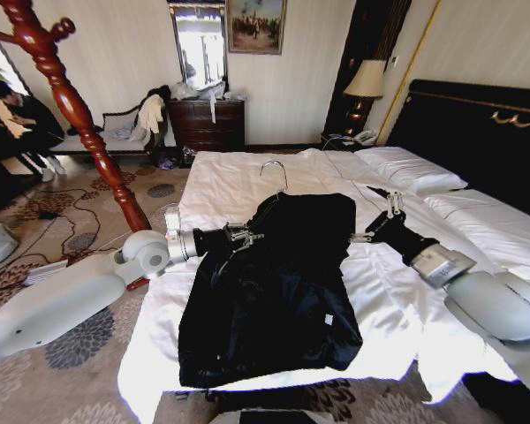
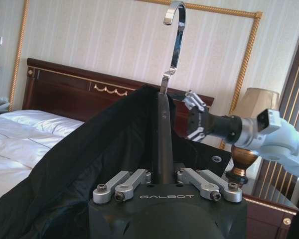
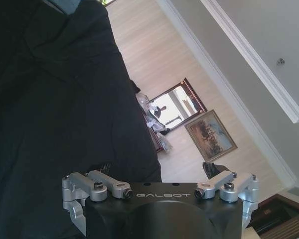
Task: Pick up the clothes from the bed and hang them on the clothes hanger.
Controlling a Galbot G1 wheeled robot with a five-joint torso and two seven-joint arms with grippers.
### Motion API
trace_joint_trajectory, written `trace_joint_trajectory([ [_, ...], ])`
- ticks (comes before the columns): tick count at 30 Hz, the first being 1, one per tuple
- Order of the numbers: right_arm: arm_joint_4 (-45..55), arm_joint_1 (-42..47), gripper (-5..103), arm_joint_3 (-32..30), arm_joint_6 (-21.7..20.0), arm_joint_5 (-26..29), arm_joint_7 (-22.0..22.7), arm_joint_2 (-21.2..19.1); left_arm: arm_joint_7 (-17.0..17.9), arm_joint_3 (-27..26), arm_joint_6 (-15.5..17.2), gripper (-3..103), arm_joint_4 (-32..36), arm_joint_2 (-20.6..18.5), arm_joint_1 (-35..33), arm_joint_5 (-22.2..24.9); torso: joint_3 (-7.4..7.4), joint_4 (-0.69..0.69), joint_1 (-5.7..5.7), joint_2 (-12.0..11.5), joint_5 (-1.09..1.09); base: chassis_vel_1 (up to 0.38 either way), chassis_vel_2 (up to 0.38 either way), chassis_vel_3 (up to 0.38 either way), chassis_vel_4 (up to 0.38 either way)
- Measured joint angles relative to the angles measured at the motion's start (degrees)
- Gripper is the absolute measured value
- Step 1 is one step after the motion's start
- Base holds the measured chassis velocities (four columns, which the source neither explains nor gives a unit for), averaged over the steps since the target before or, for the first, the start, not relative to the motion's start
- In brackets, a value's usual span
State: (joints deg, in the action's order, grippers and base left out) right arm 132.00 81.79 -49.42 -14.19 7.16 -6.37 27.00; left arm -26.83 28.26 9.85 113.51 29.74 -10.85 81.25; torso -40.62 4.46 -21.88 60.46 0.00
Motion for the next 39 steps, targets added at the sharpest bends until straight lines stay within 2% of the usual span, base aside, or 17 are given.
trace_joint_trajectory([
  [7, -1.58, -3.20, 100, 5.23, -0.65, -2.14, 0.03, 0.32, 0.35, 1.08, 0.27, 16, 1.03, 0.14, -0.01, -0.20, 0.00, 0.00, 0.00, 0.00, 0.00, 0.000, 0.000, 0.000, 0.000],
  [22, -1.74, -6.29, 100, 9.51, -0.60, -3.97, -0.03, 0.11, 1.09, 2.51, 0.44, 16, 3.17, 0.05, -0.01, 0.08, 0.00, 0.00, 0.00, 0.00, 0.00, 0.000, 0.000, 0.000, 0.000],
  [24, -1.76, -6.29, 103, 9.53, -0.57, -4.11, -0.06, 0.09, 1.14, 2.54, 0.45, 16, 3.36, -0.04, -0.01, 0.16, 0.00, 0.01, 0.00, 0.00, 0.00, 0.000, 0.000, 0.000, 0.000],
  [25, -1.76, -6.26, 96, 9.53, -0.52, -4.42, -0.07, 0.01, 1.25, 2.52, 0.47, 16, 3.82, -0.42, -0.16, 0.42, 0.00, 0.01, 0.00, 0.00, 0.00, 0.000, 0.000, 0.000, 0.000],
  [28, -1.76, -6.23, 91, 9.53, -0.48, -4.70, -0.07, -0.07, 1.33, 2.33, 0.49, 16, 4.25, -0.82, -0.55, 0.63, 0.00, 0.00, 0.00, 0.00, 0.00, 0.000, 0.000, 0.000, 0.000],
  [32, -1.76, -6.36, 71, 9.88, -0.02, -5.78, -0.19, -0.20, 1.60, 0.50, 0.50, 16, 5.16, -1.74, -2.73, 0.79, 0.00, 0.01, 0.00, 0.00, 0.00, 0.000, 0.000, 0.000, 0.000],
  [34, -1.77, -6.54, 71, 10.17, 0.08, -5.99, -0.26, -0.20, 1.68, 0.12, 0.51, 16, 5.38, -2.02, -3.30, 0.79, 0.00, 0.01, 0.00, 0.00, 0.00, 0.000, 0.000, 0.000, 0.000],
  [37, -1.80, -6.90, 54, 11.07, 0.51, -7.17, -0.73, -0.14, 1.90, -0.70, 0.54, 16, 6.10, -2.92, -4.33, 0.86, 0.00, -0.01, 0.00, 0.00, -0.01, 0.000, 0.000, 0.000, 0.000],
  [39, -1.82, -6.90, 54, 11.18, 0.71, -7.62, -0.87, -0.10, 1.94, -0.79, 0.55, 16, 6.21, -3.06, -4.42, 0.88, 0.00, -0.01, 0.00, 0.00, -0.01, 0.000, 0.000, 0.000, 0.000],
])
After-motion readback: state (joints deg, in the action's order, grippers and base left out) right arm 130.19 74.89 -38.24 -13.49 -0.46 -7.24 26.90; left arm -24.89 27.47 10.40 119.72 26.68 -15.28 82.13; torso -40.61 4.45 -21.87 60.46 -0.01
